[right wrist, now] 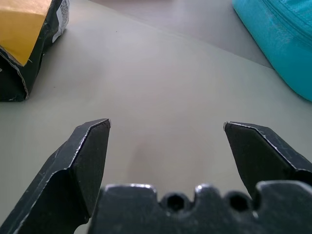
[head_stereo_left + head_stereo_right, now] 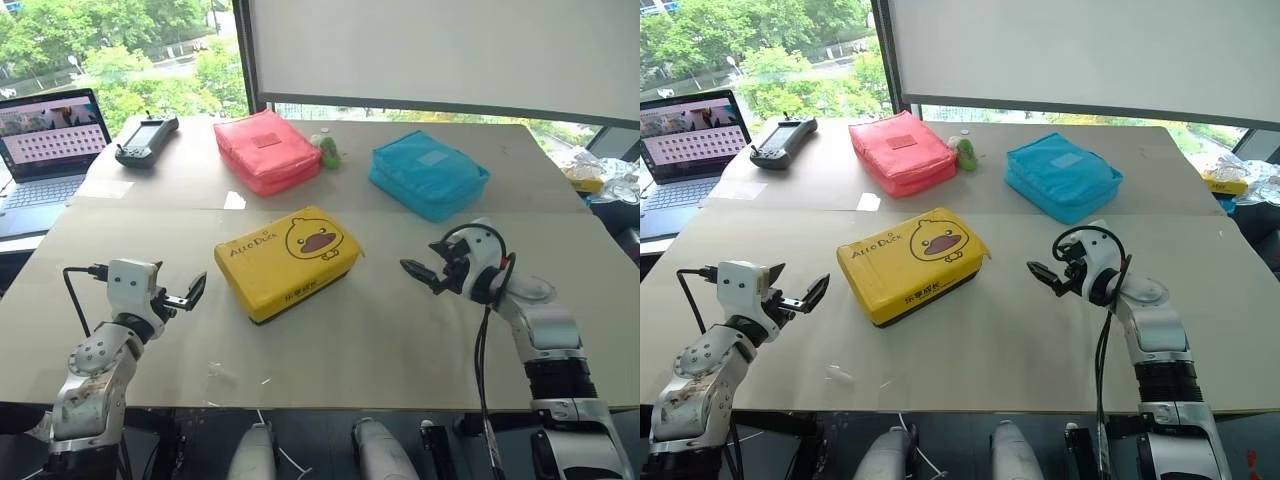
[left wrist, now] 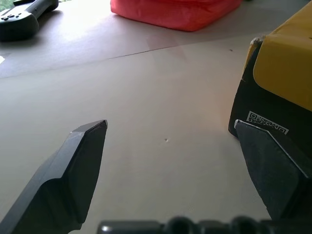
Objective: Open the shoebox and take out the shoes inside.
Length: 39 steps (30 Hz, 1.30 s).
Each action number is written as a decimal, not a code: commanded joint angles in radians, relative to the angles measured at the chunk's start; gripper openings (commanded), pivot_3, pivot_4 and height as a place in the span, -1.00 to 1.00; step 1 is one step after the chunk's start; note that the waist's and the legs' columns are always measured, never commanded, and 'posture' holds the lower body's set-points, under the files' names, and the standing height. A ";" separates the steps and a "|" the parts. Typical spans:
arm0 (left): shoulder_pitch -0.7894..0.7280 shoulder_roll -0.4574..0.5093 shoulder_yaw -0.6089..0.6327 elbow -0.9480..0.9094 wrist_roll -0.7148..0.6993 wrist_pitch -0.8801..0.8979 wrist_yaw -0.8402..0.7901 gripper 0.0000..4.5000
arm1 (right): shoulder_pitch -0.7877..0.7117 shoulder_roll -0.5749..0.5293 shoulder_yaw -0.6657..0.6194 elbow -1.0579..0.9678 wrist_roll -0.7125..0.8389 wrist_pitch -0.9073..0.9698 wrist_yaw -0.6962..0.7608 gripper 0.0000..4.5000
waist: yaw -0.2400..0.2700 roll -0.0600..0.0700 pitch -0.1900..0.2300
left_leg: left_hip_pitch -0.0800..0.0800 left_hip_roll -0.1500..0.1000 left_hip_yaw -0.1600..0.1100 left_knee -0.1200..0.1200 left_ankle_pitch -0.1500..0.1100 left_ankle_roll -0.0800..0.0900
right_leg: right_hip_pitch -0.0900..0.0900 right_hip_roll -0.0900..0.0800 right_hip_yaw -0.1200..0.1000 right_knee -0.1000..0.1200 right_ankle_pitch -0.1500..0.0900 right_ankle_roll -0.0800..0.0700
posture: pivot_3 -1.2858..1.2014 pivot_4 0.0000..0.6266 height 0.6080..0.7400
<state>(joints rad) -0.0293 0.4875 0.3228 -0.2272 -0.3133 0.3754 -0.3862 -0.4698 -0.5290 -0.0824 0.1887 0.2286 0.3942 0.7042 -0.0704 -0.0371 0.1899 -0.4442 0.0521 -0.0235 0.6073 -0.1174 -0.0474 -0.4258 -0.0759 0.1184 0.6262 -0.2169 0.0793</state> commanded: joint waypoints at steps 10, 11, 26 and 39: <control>0.045 0.052 0.037 -0.047 -0.060 0.000 -0.099 -0.45 | -0.291 0.087 0.096 0.361 -0.088 -0.281 0.066 -0.30 | -0.027 0.000 0.000 | 0.002 0.000 0.000 -0.002 0.000 0.000 | 0.000 0.000 0.000 0.000 0.001 -0.001 | 0.03 -0.52 0.77; 0.045 0.048 0.016 -0.064 -0.063 0.006 -0.107 -0.62 | -0.332 0.118 0.113 0.439 -0.106 -0.324 0.067 -0.45 | -0.027 0.000 0.000 | 0.002 0.000 -0.001 -0.002 0.000 0.000 | 0.000 0.000 0.000 0.000 0.001 -0.001 | 0.03 -0.52 0.77; -0.070 0.003 -0.235 -0.038 0.002 0.048 -0.144 -1.00 | -0.503 0.249 0.195 0.786 -0.190 -0.545 0.296 -0.98 | -0.020 0.000 0.000 | 0.001 0.000 -0.002 -0.001 0.000 0.001 | 0.002 0.001 -0.002 0.000 0.001 0.000 | 0.03 -0.52 0.77; -0.139 0.006 -0.292 0.017 0.014 0.050 -0.223 -1.00 | -0.052 -0.011 0.211 -0.216 -0.031 0.018 0.463 -0.98 | -0.001 0.000 0.000 | 0.001 0.000 -0.003 -0.001 0.000 0.000 | 0.000 0.001 -0.003 0.003 -0.002 0.000 | 0.03 -0.52 0.77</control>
<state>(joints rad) -0.1524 0.4922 0.0629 -0.1921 -0.2895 0.4339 -0.5663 -0.5199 -0.5461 0.1473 0.0943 0.1387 0.3659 1.1757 -0.0716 -0.0373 0.1900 -0.4427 0.0519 -0.0264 0.6061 -0.1175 -0.0477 -0.4254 -0.0755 0.1158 0.6293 -0.2184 0.0793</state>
